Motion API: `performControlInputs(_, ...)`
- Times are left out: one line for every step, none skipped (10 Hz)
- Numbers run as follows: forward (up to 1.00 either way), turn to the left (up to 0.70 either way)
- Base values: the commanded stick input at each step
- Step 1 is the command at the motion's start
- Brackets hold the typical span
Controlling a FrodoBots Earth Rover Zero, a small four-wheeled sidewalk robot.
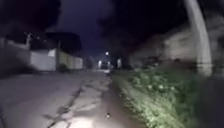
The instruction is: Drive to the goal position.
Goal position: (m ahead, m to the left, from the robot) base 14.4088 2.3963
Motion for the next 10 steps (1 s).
performControlInputs(0.67,0.0)
performControlInputs(0.67,0.0)
performControlInputs(0.67,0.0)
performControlInputs(0.67,0.0)
performControlInputs(0.67,0.0)
performControlInputs(0.67,0.0)
performControlInputs(0.67,0.0)
performControlInputs(0.67,0.0)
performControlInputs(0.67,0.0)
performControlInputs(0.67,0.0)
